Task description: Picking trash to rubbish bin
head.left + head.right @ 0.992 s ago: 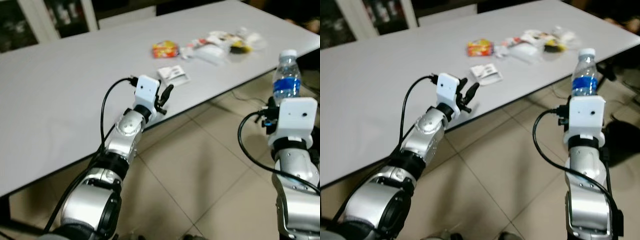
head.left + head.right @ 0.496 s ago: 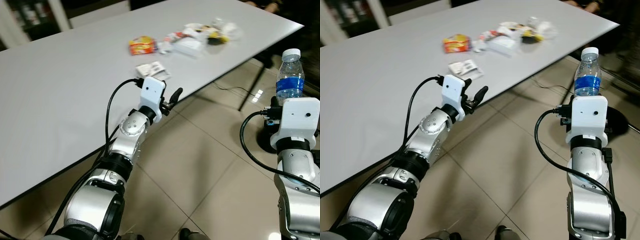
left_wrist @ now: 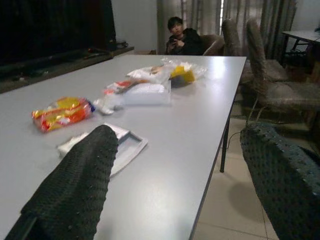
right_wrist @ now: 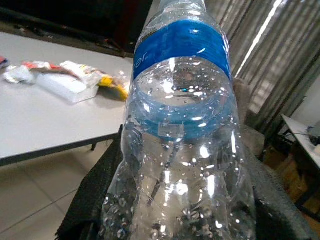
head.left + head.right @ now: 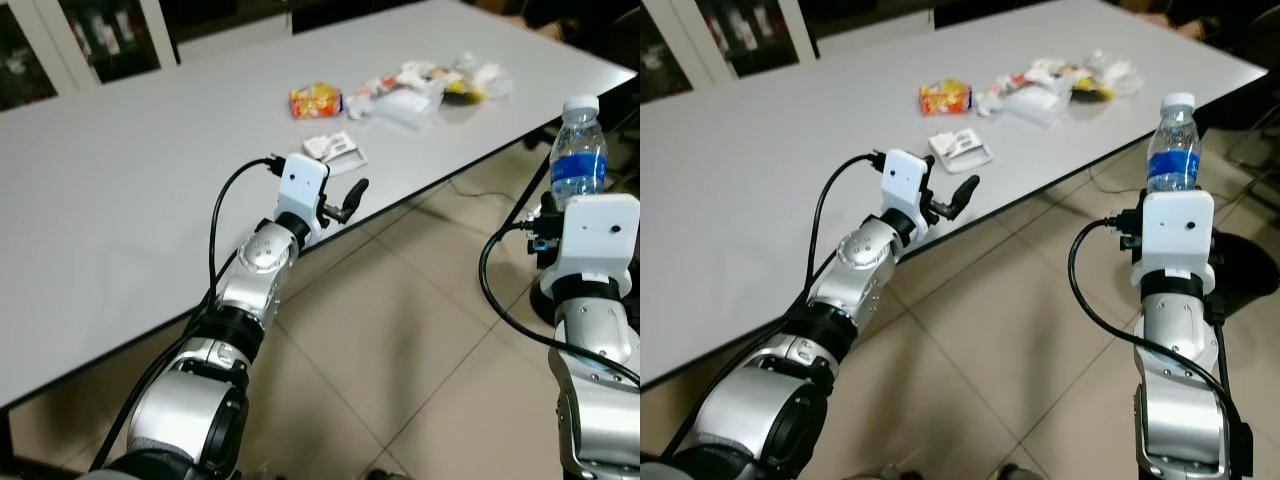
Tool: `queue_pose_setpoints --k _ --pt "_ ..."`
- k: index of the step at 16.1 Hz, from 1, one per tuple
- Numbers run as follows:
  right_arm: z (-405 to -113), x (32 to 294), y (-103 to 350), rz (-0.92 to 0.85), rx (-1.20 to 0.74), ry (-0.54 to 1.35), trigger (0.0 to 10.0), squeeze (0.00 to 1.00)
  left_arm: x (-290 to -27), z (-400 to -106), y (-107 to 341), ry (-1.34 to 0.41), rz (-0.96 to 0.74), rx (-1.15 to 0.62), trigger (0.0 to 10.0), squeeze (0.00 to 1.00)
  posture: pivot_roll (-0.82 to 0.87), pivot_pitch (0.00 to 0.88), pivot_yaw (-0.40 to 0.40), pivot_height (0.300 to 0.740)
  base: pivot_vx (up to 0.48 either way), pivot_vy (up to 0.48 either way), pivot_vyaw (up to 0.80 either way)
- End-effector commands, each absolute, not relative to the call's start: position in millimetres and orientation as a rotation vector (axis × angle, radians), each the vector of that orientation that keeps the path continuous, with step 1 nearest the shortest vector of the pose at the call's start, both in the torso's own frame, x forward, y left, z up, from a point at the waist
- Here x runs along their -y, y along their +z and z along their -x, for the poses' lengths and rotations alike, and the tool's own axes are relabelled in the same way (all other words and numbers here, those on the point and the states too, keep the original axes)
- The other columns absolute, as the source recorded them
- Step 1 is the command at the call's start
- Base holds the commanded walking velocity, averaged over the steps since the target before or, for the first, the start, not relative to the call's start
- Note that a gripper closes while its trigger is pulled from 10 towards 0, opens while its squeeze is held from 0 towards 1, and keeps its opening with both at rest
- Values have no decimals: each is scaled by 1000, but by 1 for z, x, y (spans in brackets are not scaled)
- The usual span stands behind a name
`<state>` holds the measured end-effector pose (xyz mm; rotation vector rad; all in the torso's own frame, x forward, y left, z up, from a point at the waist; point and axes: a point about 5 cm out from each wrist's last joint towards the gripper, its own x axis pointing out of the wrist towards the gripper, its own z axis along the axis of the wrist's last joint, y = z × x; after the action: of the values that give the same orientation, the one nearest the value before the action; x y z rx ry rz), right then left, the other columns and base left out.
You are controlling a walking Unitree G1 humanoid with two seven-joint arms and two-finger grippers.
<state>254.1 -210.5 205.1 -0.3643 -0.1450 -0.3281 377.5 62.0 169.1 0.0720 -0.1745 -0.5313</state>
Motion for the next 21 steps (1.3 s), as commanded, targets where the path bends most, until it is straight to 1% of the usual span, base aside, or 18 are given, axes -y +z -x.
queue_pose_setpoints --k 1,14,21 --pt "-252 212 212 387 169 -336 10000 0 -58 -377 171 -543 -77 179 10000 1000 20 83 16 740 480 0 0" --pt "-255 210 212 393 175 -330 10000 0 -58 -377 171 -545 -94 176 10000 1000 27 80 19 740 479 0 0" --pt "-256 209 212 393 177 -325 10000 0 -60 -378 168 -540 -118 166 10000 1000 34 77 20 740 0 0 0"
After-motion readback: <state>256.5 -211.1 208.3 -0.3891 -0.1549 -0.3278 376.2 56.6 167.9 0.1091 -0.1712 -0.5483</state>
